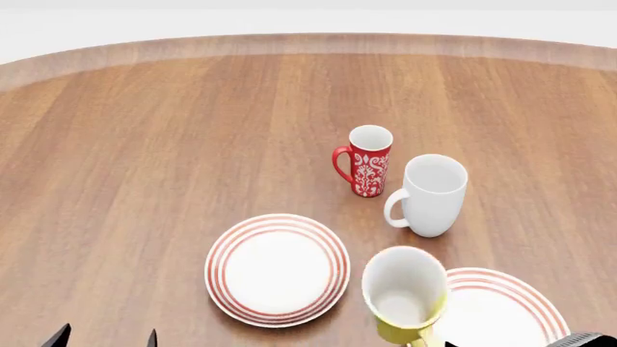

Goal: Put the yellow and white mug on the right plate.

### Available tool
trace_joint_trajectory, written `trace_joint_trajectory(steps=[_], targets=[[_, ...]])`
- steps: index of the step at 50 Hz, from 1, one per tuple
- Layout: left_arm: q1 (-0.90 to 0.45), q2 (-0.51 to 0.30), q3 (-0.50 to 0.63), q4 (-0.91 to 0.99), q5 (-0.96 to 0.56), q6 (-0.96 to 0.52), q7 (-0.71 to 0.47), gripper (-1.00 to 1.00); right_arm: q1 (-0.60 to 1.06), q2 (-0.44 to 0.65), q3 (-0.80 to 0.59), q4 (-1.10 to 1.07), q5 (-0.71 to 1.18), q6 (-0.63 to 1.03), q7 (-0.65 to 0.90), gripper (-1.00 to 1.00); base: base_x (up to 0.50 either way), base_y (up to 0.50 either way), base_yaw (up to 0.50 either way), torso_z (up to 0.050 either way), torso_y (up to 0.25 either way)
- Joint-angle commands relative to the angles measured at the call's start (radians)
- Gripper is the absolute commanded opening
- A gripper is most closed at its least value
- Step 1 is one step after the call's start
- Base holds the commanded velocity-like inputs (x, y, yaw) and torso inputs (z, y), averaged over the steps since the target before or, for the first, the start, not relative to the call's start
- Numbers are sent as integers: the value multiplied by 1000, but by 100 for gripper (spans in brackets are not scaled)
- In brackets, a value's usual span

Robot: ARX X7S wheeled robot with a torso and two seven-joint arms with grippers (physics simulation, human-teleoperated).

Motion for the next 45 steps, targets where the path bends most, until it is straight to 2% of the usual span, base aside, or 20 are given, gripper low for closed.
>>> trace_joint_trajectory(steps=[1, 24, 45], targets=[[-1, -2, 5, -3, -1, 3, -4, 100, -10, -8, 91, 19, 58, 1, 61, -100, 0, 0, 0, 0, 0], [-3, -7, 13, -6, -6, 7, -10, 100, 40, -33, 138, 126, 29, 14, 182, -100, 0, 0, 0, 0, 0], [-4, -14, 21, -4, -12, 12, -11, 100, 88, -61, 141, 256, 17, -2, 194, -100, 0, 0, 0, 0, 0]])
